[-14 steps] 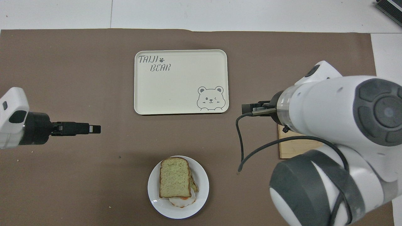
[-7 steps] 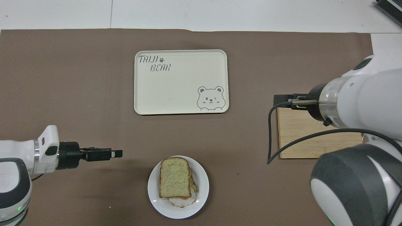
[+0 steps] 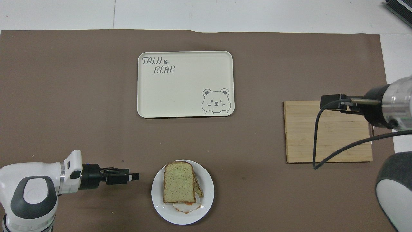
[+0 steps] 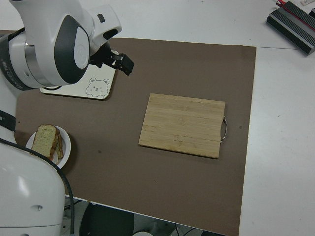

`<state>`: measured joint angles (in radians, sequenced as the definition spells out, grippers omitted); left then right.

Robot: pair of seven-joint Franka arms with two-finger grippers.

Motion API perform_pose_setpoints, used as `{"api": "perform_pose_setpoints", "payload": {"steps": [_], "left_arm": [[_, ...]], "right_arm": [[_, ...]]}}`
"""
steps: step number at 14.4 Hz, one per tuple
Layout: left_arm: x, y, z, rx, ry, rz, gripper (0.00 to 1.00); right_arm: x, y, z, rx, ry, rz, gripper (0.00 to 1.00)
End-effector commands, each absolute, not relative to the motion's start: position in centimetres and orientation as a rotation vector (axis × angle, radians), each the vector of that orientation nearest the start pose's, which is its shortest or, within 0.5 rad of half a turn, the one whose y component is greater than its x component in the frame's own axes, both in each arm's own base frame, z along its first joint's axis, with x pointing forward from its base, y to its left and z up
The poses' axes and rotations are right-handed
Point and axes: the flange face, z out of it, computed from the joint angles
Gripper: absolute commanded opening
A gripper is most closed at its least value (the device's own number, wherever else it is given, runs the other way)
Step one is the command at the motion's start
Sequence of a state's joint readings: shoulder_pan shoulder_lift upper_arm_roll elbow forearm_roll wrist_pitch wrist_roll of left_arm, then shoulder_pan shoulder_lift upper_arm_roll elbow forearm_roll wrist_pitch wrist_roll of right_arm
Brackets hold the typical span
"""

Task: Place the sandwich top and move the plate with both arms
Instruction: 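Withdraw the right gripper while the left gripper reaches toward the plate, then grip the white plate rim with the left gripper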

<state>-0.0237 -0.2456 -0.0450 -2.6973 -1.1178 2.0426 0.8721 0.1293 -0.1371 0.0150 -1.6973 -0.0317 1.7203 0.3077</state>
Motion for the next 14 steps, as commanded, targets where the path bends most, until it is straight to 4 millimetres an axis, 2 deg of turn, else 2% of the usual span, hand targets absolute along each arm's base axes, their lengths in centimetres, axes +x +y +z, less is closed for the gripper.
{"api": "perform_pose_setpoints", "payload": {"steps": [1,2,4,5,6,8,9,10,11,12,14], "left_arm": [[36.0,-9.2,29.3,2.224,-0.226,0.006,0.88],[35.8,-9.7,29.2,2.225,-0.240,-0.003,0.84],[35.6,-9.9,27.7,2.233,-0.233,-0.043,0.79],[35.6,-10.0,26.8,2.244,-0.220,-0.058,0.76],[35.4,-11.1,26.6,2.237,-0.225,-0.065,0.76],[35.1,-12.7,26.4,2.250,-0.237,-0.053,0.68],[35.0,-13.1,26.4,2.254,-0.247,-0.054,0.63],[34.9,-13.2,26.3,2.253,-0.245,-0.060,0.52],[34.6,-13.1,26.1,2.254,-0.242,-0.067,0.45],[34.4,-13.0,25.7,2.256,-0.237,-0.077,0.42],[34.2,-13.0,25.1,2.258,-0.229,-0.099,0.29]], "right_arm": [[51.8,4.6,65.8,-3.143,0.199,-0.210,1.00],[51.5,3.4,66.5,-3.141,0.197,-0.220,1.00],[51.1,1.7,67.9,-3.145,0.168,-0.228,1.00],[51.1,1.5,68.1,-3.150,0.122,-0.228,1.00],[51.0,1.7,67.9,-3.152,0.096,-0.206,1.00],[50.6,1.8,66.9,-3.163,0.090,-0.110,1.00],[51.0,1.8,66.4,-3.165,0.092,-0.093,1.00],[51.2,1.4,66.0,-3.166,0.101,-0.081,1.00],[51.2,1.2,66.0,-3.165,0.108,-0.080,1.00],[51.2,0.9,66.0,-3.164,0.116,-0.080,1.00],[51.2,-0.3,65.8,-3.165,0.149,-0.075,1.00]]}}
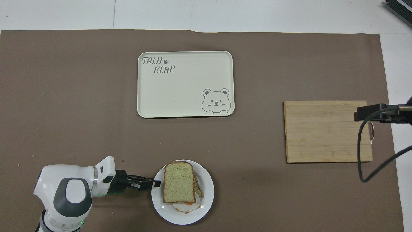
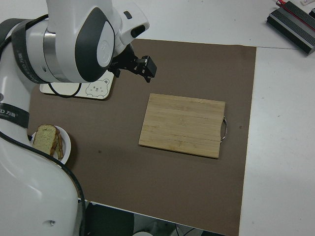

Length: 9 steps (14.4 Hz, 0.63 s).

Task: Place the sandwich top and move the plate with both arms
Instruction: 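Grip the white plate rim with the left gripper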

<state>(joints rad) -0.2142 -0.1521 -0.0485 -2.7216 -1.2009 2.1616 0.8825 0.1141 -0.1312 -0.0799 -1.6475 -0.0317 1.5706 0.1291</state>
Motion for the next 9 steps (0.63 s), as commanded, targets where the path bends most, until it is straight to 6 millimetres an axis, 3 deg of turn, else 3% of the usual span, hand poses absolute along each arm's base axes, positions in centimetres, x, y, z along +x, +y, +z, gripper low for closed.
{"api": "perform_pose_setpoints", "payload": {"steps": [1,3,5,9], "left_arm": [[33.9,-13.3,24.9,2.257,-0.236,-0.108,0.27],[34.0,-13.4,24.8,2.266,-0.232,-0.107,0.21],[34.3,-13.1,24.6,2.292,-0.215,-0.092,0.00],[36.3,-13.8,25.1,2.274,-0.227,-0.087,0.00]], "right_arm": [[51.1,-0.3,65.7,-3.164,0.147,-0.067,1.00],[51.0,-1.0,65.7,-3.168,0.094,-0.054,1.00],[50.9,-2.8,65.6,-3.171,0.026,-0.044,1.00],[51.1,-3.1,65.7,-3.166,0.033,-0.046,1.00]]}}
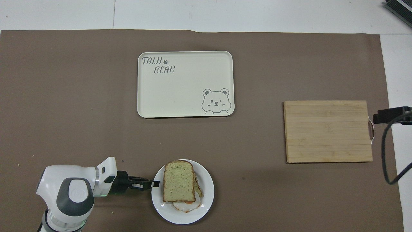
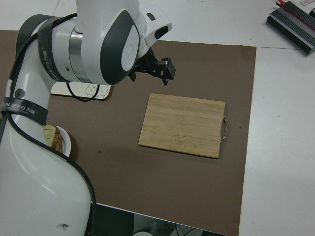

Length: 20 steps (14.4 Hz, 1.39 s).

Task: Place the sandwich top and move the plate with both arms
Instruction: 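Grip the white plate rim with the left gripper, then slide the plate onto the cream tray with the left gripper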

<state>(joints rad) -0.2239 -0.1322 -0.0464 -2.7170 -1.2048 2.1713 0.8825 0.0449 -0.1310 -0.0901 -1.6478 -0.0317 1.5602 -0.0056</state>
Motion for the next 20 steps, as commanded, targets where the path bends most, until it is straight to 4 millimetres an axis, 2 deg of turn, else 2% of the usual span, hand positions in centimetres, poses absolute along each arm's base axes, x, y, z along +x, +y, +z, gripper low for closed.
{"api": "perform_pose_setpoints", "payload": {"steps": [1,6,7,10,11,14,15,18,20], "left_arm": [[37.4,-14.0,25.5,2.268,-0.233,-0.074,0.00],[44.3,-15.1,27.8,2.215,-0.222,-0.029,0.00],[45.7,-15.3,28.1,2.212,-0.220,-0.017,0.00],[51.9,-14.5,30.2,2.209,-0.186,0.064,0.00],[54.2,-13.5,30.8,2.254,-0.215,0.073,0.00],[59.7,-13.6,32.5,2.370,-0.248,0.068,0.00],[60.7,-13.7,32.2,2.380,-0.231,0.066,0.00],[63.6,-13.0,33.4,2.364,-0.192,0.119,0.00],[65.3,-13.7,34.1,2.361,-0.137,0.126,0.00]], "right_arm": [[51.1,-3.1,65.7,-3.167,0.033,-0.042,1.00],[50.3,-2.2,65.1,-3.185,-0.053,-0.050,1.00],[50.2,-2.0,64.9,-3.187,-0.085,-0.096,1.00],[50.3,-2.2,64.7,-3.189,-0.096,-0.115,1.00],[50.2,-2.2,64.6,-3.184,-0.086,-0.101,1.00],[49.9,-2.3,64.7,-3.172,-0.081,-0.048,1.00],[49.8,-2.3,64.6,-3.168,-0.078,-0.033,1.00],[49.9,-2.2,64.6,-3.168,-0.081,-0.033,1.00],[49.8,-2.2,64.6,-3.168,-0.081,-0.031,1.00]]}}
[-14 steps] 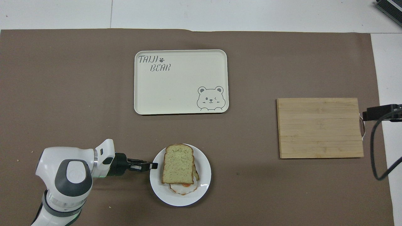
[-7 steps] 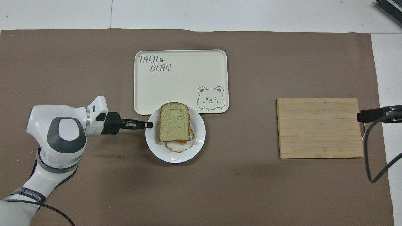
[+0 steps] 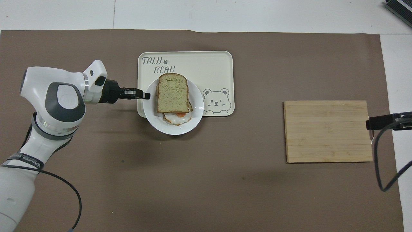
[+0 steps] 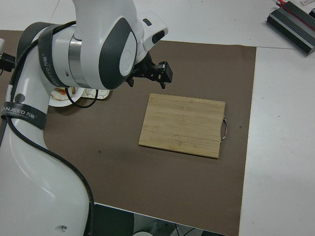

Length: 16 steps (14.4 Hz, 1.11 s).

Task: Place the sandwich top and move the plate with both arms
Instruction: 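Slide the plate onto the cream tray with the left gripper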

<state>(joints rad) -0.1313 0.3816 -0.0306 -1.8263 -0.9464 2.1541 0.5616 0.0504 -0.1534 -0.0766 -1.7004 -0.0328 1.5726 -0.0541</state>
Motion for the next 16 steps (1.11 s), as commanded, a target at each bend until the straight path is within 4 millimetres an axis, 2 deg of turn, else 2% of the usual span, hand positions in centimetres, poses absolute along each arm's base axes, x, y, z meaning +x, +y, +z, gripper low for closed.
{"api": "perform_pose_setpoints", "payload": {"steps": [1,2,4,6,8,10,11,12,13,15,16], "left_arm": [[65.5,-14.1,33.2,2.365,-0.128,0.116,0.00],[66.2,-14.3,33.1,2.368,-0.122,0.140,0.00],[66.7,-15.1,31.7,2.373,-0.116,0.142,0.00],[67.0,-15.5,31.5,2.385,-0.104,0.180,0.00],[67.8,-17.2,31.2,2.407,-0.046,0.248,0.00],[67.5,-18.5,31.2,2.419,-0.052,0.264,0.00],[67.3,-18.8,31.1,2.424,-0.056,0.261,0.04],[66.9,-20.0,31.0,2.435,-0.076,0.250,0.23],[66.9,-20.1,30.9,2.457,-0.088,0.256,0.40],[67.4,-19.4,31.8,2.507,-0.134,0.305,0.74],[67.7,-18.3,32.6,2.523,-0.140,0.327,0.89]], "right_arm": [[49.8,-2.2,64.6,-3.168,-0.083,-0.031,1.00],[49.8,-2.2,64.7,-3.168,-0.083,-0.031,1.00],[49.6,-2.7,64.6,-3.165,-0.071,-0.014,1.00],[49.6,-2.7,64.7,-3.167,-0.071,-0.021,1.00],[49.8,-2.0,64.7,-3.168,-0.088,-0.033,1.00],[49.7,-2.1,64.7,-3.169,-0.088,-0.026,1.00],[49.7,-2.3,64.7,-3.184,-0.088,-0.022,1.00],[49.6,-2.5,64.7,-3.186,-0.080,-0.022,1.00],[49.7,-2.5,64.7,-3.186,-0.083,-0.022,1.00],[49.8,-1.9,64.8,-3.185,-0.093,-0.040,1.00],[49.8,-1.8,64.7,-3.183,-0.090,-0.038,1.00]]}}
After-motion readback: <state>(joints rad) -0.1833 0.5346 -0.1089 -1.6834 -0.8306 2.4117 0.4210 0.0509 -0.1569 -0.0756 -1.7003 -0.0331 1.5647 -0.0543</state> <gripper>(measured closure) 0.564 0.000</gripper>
